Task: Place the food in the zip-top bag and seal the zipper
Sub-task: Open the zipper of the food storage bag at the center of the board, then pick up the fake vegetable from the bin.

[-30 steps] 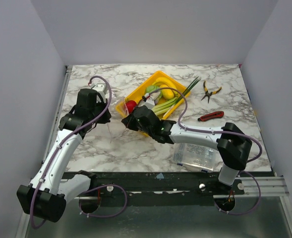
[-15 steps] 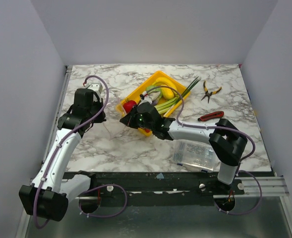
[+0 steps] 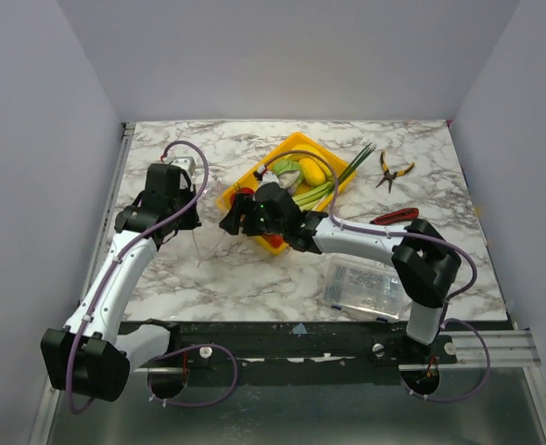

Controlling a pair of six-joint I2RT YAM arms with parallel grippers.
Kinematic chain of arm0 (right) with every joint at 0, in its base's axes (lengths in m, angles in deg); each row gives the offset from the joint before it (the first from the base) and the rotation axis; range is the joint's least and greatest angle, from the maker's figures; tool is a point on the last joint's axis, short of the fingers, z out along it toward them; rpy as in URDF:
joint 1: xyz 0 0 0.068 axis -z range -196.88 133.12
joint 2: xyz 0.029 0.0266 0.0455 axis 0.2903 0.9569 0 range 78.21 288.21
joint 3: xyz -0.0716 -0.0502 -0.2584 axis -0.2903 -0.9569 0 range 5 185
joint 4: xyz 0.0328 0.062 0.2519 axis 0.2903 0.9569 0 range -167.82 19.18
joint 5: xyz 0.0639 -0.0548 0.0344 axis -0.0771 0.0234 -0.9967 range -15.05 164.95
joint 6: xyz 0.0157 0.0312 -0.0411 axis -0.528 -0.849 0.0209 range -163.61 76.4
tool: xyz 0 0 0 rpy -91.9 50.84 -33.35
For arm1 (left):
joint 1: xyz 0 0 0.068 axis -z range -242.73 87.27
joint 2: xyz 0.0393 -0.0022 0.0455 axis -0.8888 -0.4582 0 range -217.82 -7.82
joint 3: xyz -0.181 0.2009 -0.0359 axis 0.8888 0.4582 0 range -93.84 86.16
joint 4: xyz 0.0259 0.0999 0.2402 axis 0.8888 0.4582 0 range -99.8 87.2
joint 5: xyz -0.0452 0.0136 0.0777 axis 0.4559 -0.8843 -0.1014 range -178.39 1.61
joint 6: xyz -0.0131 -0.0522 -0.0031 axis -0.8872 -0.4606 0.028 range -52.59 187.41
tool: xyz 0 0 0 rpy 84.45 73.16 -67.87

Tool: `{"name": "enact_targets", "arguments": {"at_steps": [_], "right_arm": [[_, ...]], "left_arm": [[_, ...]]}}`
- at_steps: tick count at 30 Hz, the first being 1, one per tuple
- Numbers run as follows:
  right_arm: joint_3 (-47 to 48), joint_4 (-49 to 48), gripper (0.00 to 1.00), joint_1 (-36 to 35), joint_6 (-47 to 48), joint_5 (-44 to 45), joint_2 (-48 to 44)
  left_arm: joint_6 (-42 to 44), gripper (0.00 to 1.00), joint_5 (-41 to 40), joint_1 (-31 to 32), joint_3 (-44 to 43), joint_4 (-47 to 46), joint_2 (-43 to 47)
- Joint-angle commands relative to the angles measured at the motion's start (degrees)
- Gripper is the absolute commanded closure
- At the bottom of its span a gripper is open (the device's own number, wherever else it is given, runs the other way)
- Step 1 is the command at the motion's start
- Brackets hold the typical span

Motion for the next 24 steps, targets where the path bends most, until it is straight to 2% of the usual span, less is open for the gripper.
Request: {"name": "enact_targets", "arguments": {"at_steps": [1, 3, 7, 9, 12, 17, 21, 24], "right_arm": [[-2.67, 3.19, 0.26, 4.4, -2.67, 0.3, -5.72], [-3.59, 5.05, 0.23, 5.41, -7.13, 3.18, -7.28], [-4.26, 10.37, 0.01, 5.65, -15.12, 15.03, -9.43], [-3.01, 16.49, 0.0, 6.01, -20.8, 22.28, -9.85], [-2.43, 21.77, 0.0, 7.93, -26.47, 27.14, -10.89], [-6.32, 23.25, 0.01, 11.26, -38.45, 29.44, -13.11], [-8.22, 23.43, 0.08, 11.86, -43.72, 34.57, -13.63], [-6.91, 23.5, 0.11, 12.37, -44.04, 35.33, -12.01]], "left_arm": [[-2.38, 1.0, -1.44, -0.43, -1.39, 1.38, 0.91], [-3.27, 1.0, -1.15, -0.43, -1.57, 1.51, 1.18], [-4.36, 1.0, -0.48, -0.48, -1.44, 0.9, 1.49], [-4.57, 1.0, 1.7, -0.52, -1.65, 0.88, 0.85], [-4.57, 1.0, 3.9, -0.52, -1.72, 0.97, 0.25], [-4.4, 1.0, 4.12, -0.49, -1.86, 1.19, 0.91], [-4.26, 1.0, 3.91, -0.51, -1.23, 0.53, 1.61], [-4.22, 1.0, 3.53, -0.52, -1.68, 1.05, 0.4]]}}
